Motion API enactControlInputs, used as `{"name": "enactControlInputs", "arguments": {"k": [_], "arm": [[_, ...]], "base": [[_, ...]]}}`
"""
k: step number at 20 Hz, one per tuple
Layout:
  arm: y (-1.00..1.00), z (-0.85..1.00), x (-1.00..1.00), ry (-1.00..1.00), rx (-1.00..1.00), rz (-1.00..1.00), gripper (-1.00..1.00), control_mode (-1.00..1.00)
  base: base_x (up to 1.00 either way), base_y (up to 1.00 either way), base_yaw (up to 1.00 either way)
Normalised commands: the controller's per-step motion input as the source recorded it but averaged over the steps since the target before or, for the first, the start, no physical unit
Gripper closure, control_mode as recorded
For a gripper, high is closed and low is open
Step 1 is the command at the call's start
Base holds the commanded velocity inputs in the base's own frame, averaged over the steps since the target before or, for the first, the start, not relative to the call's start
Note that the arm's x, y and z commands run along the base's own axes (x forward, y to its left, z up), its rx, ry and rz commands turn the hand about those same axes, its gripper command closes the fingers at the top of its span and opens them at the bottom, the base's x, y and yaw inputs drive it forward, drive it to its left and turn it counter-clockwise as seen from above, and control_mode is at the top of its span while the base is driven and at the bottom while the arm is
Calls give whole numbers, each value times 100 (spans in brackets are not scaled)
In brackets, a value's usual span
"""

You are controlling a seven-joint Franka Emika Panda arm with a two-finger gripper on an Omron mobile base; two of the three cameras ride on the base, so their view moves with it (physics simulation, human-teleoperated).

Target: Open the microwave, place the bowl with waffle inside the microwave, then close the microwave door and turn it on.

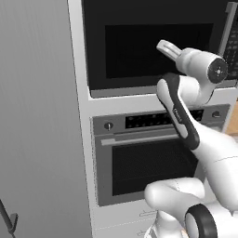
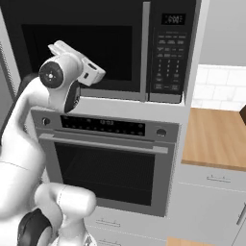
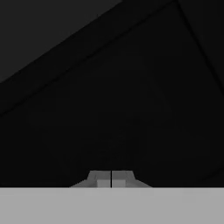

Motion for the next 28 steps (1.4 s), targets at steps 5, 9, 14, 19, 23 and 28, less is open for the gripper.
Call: {"name": "enactControlInputs", "arguments": {"k": [5, 9, 14, 19, 23, 28], "arm": [[-53, 44, -100, 13, 12, 2, 100, -100], [-56, 3, -97, 14, 21, 1, 100, -100], [-98, -3, -10, 4, 41, -2, 100, -100], [-100, -30, -13, 10, 51, 0, 100, -100], [-81, -43, -3, 12, 58, 0, 100, -100], [-14, -54, 10, 2, 15, 0, 100, -100]], "base": [[0, 0, 0], [0, 0, 0], [0, 0, 0], [0, 0, 0], [0, 0, 0], [0, 0, 0]]}}
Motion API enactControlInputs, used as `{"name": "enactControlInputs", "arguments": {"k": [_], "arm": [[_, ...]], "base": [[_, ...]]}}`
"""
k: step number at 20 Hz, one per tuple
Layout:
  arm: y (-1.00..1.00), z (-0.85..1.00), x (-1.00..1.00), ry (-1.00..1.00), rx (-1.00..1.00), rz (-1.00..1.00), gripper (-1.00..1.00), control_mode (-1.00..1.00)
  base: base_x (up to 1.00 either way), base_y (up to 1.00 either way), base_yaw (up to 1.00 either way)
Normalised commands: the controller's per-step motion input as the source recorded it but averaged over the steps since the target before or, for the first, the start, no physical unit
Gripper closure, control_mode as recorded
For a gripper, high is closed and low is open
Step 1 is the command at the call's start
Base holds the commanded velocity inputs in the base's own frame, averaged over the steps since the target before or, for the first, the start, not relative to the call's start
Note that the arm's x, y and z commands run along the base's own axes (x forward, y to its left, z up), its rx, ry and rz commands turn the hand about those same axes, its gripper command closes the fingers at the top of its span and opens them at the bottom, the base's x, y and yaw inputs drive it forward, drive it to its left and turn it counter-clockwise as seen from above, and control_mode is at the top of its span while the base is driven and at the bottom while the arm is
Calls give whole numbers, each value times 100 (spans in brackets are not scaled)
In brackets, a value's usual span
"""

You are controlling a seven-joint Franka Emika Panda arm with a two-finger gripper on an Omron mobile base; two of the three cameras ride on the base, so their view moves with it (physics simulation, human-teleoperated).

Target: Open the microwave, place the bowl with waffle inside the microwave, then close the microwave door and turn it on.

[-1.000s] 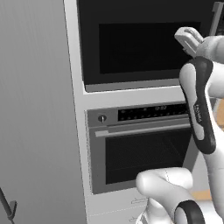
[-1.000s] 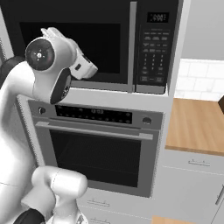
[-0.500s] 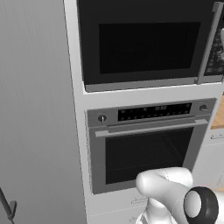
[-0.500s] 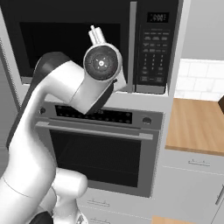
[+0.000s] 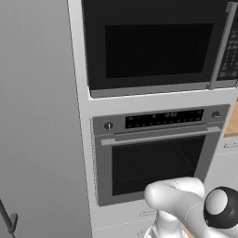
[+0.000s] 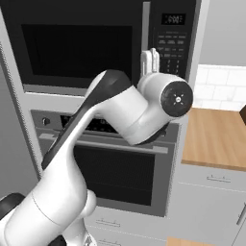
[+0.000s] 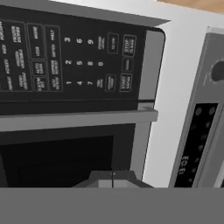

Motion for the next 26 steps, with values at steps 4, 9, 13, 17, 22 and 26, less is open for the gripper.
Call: {"name": "enactControlInputs", "arguments": {"k": [4, 9, 13, 17, 22, 26], "arm": [[3, -46, 18, -6, 5, 0, 100, -100], [1, -28, 50, -8, 7, 0, 100, -100], [-1, -32, 67, -8, 1, 0, 100, -100], [-13, -22, 57, -9, 2, 0, 100, -100], [-20, -1, 56, -9, 5, 0, 100, -100], [-34, 0, 53, -3, 4, 0, 100, -100]], "base": [[0, 0, 0], [0, 0, 0], [0, 0, 0], [0, 0, 0], [0, 0, 0], [0, 0, 0]]}}
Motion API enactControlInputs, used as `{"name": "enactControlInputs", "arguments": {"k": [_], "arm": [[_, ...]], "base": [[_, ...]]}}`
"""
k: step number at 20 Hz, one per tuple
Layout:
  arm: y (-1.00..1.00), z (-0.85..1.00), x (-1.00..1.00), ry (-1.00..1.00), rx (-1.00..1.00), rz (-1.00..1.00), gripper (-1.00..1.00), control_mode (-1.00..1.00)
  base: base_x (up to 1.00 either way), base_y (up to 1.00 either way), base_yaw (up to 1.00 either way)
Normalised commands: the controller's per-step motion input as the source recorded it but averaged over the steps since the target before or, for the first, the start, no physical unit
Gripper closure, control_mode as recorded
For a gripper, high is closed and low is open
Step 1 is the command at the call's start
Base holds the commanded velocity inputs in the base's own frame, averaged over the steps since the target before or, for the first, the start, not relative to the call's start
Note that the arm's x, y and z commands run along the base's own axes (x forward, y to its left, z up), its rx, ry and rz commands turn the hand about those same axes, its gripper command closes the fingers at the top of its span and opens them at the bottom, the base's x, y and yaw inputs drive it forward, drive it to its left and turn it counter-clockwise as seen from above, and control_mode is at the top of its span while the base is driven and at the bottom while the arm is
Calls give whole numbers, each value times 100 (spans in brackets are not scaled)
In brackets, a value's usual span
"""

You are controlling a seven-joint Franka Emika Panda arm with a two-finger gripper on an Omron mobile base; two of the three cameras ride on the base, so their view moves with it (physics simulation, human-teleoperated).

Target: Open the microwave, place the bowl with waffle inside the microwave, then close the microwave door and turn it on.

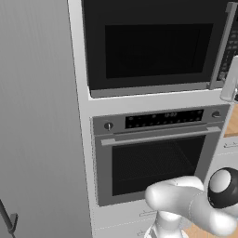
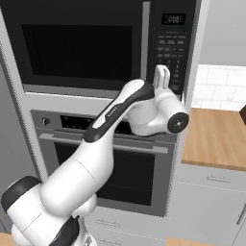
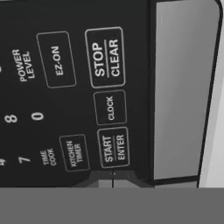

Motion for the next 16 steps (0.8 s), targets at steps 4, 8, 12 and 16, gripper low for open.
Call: {"name": "enactControlInputs", "arguments": {"k": [4, 8, 12, 16], "arm": [[-40, -2, 42, 0, 2, 0, 100, -100], [-45, -4, 38, 0, 1, 0, 100, -100], [-29, -25, 31, -1, 0, 0, 100, -100], [-3, -60, 0, -13, 0, -1, 100, -100]], "base": [[0, 0, 0], [0, 0, 0], [0, 0, 0], [0, 0, 0]]}}
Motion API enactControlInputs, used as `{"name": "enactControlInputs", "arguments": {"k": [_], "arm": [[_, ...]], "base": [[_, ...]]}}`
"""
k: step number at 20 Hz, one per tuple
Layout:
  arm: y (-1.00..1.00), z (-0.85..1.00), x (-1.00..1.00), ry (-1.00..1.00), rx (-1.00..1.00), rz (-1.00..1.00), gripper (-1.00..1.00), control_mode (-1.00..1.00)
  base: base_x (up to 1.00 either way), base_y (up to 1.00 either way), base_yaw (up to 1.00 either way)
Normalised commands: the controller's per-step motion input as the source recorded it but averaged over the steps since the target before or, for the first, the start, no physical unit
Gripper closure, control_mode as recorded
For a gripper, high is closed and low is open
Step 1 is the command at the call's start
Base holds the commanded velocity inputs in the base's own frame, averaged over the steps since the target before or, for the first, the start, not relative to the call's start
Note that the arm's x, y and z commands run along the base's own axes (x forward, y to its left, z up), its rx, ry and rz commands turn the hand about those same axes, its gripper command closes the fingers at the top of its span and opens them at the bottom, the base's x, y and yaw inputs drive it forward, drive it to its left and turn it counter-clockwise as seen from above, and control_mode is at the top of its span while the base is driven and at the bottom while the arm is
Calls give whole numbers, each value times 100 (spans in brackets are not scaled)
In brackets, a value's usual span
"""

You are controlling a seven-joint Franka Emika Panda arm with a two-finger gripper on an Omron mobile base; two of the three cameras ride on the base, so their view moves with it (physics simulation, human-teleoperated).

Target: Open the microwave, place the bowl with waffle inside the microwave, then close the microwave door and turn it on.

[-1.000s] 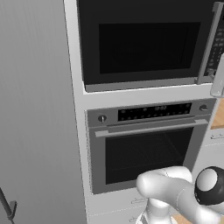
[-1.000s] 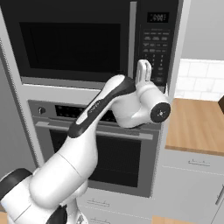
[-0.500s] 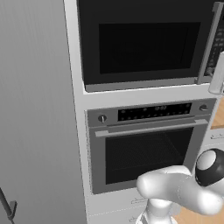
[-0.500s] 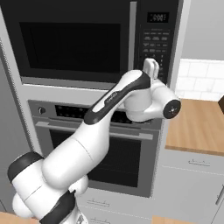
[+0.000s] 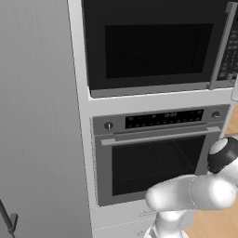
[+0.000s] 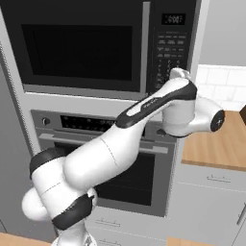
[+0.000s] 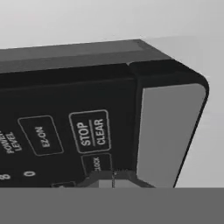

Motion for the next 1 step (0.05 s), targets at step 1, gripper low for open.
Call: {"name": "enactControlInputs", "arguments": {"k": [1], "arm": [[0, -55, -68, -27, 0, 0, 100, -100]], "base": [[0, 0, 0]]}}
